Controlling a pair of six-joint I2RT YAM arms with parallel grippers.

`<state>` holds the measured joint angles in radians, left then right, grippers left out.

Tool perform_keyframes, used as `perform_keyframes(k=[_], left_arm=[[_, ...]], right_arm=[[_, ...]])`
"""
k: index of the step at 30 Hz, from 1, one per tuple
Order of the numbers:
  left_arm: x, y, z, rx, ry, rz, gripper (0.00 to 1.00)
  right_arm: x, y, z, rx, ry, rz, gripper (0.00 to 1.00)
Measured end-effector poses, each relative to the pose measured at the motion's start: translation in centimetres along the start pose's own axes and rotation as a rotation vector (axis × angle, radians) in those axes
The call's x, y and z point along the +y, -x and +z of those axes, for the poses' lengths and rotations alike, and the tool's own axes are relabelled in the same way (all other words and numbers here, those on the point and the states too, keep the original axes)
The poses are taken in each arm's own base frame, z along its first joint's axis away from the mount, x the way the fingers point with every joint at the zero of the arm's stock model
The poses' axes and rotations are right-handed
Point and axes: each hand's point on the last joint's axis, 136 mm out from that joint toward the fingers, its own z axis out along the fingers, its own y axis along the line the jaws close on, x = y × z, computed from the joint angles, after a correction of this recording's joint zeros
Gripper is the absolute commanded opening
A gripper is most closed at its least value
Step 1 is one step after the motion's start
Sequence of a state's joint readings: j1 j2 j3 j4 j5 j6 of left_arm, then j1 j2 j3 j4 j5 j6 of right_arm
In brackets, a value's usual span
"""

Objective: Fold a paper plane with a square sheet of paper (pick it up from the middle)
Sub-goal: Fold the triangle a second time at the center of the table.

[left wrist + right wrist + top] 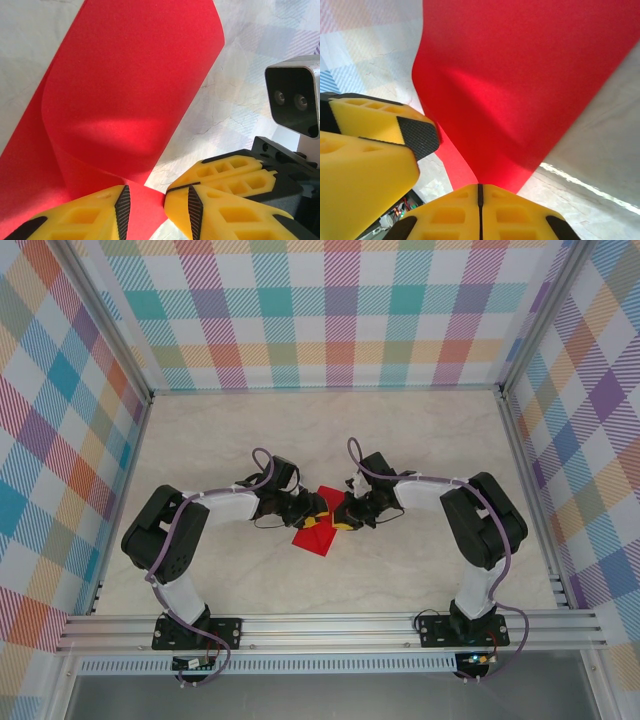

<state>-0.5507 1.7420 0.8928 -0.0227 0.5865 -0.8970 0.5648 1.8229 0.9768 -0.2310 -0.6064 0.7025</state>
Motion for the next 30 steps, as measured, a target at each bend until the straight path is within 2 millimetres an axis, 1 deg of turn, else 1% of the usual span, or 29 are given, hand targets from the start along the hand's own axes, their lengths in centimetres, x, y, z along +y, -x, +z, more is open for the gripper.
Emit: perform_keyframes(k=[11,30], left_arm=[[-0.5,-1.0,0.2,0.038,-0.017,0.036,0.29],[-0.5,-1.5,0.4,0.055,-0.015,0.053,0.27]], right_arm=[[-0.8,1.0,0.2,-0.016,-0.062,-0.053,0.06],[-1.4,1.3,0.8,0.002,-0.089,-0.067,0.07]])
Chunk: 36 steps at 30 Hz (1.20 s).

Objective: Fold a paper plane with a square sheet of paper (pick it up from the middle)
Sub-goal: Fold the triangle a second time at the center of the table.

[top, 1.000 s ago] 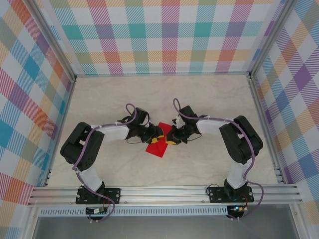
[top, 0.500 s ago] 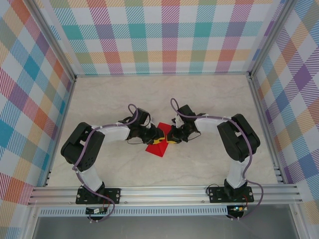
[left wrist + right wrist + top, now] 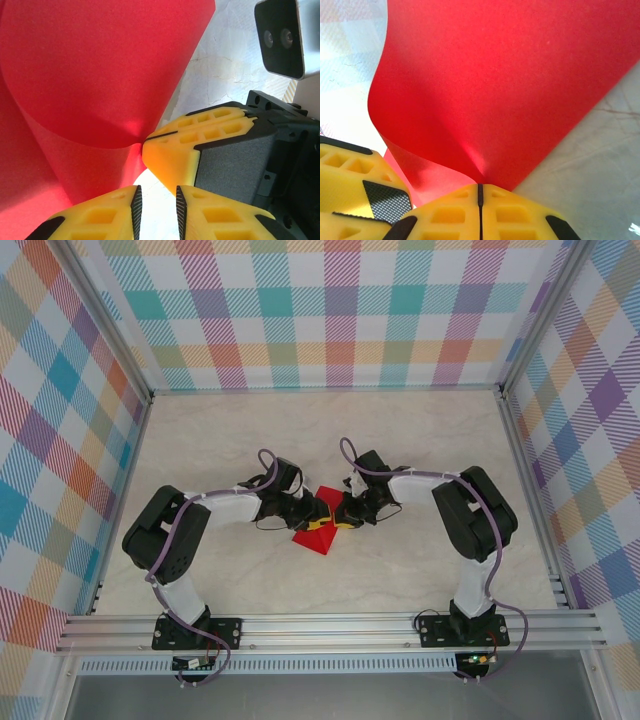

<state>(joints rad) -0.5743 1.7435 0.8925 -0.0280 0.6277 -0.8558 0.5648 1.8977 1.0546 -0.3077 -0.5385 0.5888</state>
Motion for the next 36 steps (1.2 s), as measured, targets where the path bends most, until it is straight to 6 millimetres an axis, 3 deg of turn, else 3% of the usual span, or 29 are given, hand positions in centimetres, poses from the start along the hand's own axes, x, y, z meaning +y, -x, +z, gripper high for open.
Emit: perform_keyframes(k=[9,17,36], left_arm=[[0.4,-0.2,0.1,0.011,0.014,-0.004,0.27],[-0.5,-0.7,-0.3,0.002,0.007,0.032,0.26],[1.8,-0.8,0.7,0.013,0.075,0.008,0.24]], right_arm=[[0.4,-0.1,0.2,0.011,0.011,-0.007,0.07],[0.4,-0.2,0.2,0.011,0.01,-0.009,0.06],[-0.1,-0.1,0.5,0.018,-0.013,0.003,0.06]])
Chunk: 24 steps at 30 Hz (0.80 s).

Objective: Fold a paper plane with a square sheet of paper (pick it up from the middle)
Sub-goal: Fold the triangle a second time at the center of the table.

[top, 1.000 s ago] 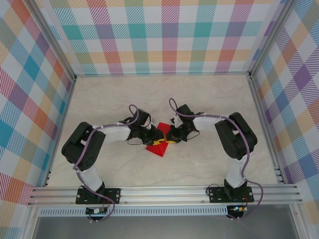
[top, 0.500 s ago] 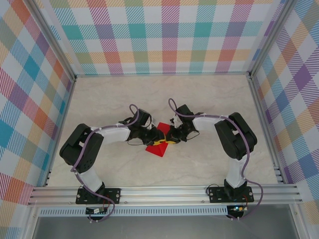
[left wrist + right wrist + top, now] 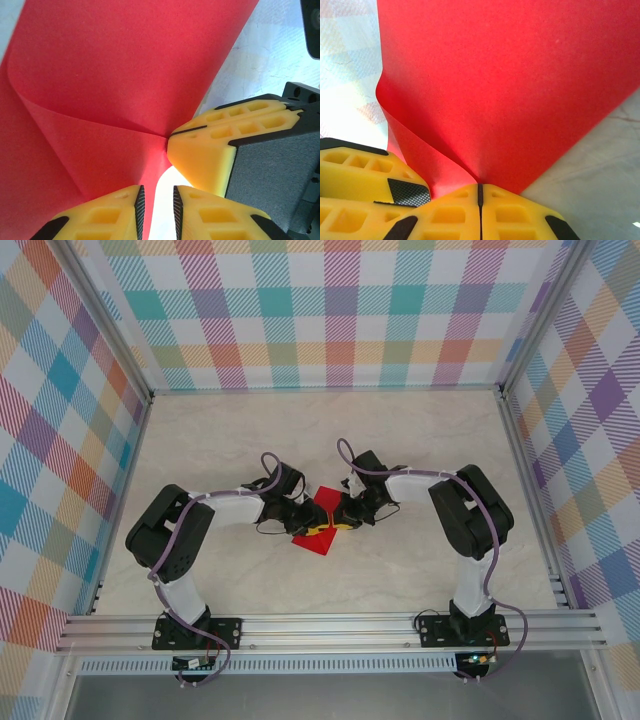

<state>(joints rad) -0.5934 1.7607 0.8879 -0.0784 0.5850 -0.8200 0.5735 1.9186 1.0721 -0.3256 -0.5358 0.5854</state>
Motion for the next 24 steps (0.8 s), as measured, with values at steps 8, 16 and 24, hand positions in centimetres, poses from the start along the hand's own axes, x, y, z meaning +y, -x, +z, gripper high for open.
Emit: perform_keyframes(k=[8,16,24], left_arm=[[0.02,0.0,0.02,0.0,0.001,0.002,0.24],[0.39,0.01,0.31,0.004,0.01,-0.004,0.24],[0.54,0.01,0.43,0.006,0.013,-0.006,0.23]], right_arm=[[0.0,0.0,-0.01,-0.001,-0.008,-0.003,0.06],[-0.08,0.07,-0.06,-0.003,-0.017,-0.001,0.05],[-0.14,0.13,-0.09,-0.006,-0.025,0.0,0.06]])
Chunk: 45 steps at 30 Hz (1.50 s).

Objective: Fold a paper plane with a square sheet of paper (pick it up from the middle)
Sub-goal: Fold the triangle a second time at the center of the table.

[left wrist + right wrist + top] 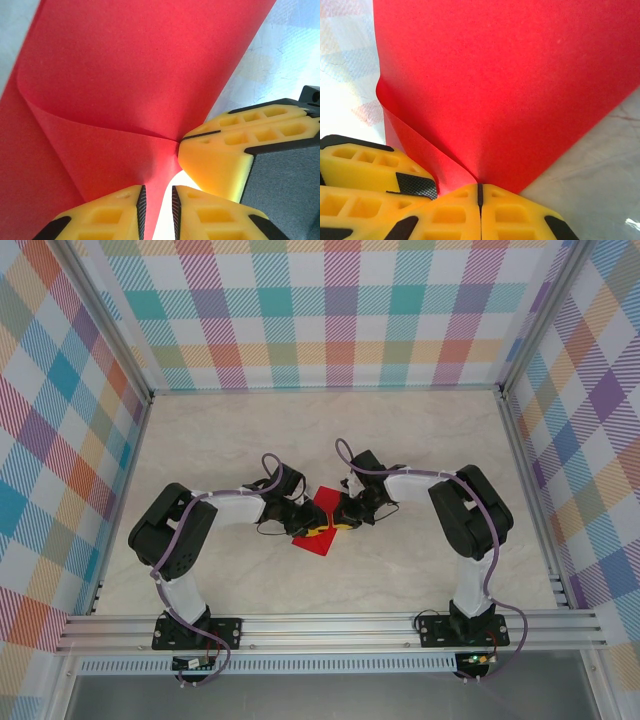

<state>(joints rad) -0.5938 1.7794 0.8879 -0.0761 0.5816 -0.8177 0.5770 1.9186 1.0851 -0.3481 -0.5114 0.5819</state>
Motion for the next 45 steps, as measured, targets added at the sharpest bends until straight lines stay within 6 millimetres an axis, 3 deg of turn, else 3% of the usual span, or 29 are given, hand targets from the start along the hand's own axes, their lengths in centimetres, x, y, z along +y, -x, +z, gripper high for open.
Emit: perform_keyframes(k=[32,41,45], left_arm=[[0.6,-0.1,0.4,0.008,0.011,-0.009,0.21],[0.7,-0.1,0.4,0.006,0.015,-0.011,0.19],[0.8,-0.1,0.4,0.005,0.02,-0.012,0.18]], right_arm=[[-0.2,0.2,-0.1,-0.007,-0.022,0.004,0.05],[-0.2,0.2,-0.1,-0.012,-0.031,0.005,0.14],[-0.4,0.6,-1.2,-0.066,-0.076,-0.008,0.15]])
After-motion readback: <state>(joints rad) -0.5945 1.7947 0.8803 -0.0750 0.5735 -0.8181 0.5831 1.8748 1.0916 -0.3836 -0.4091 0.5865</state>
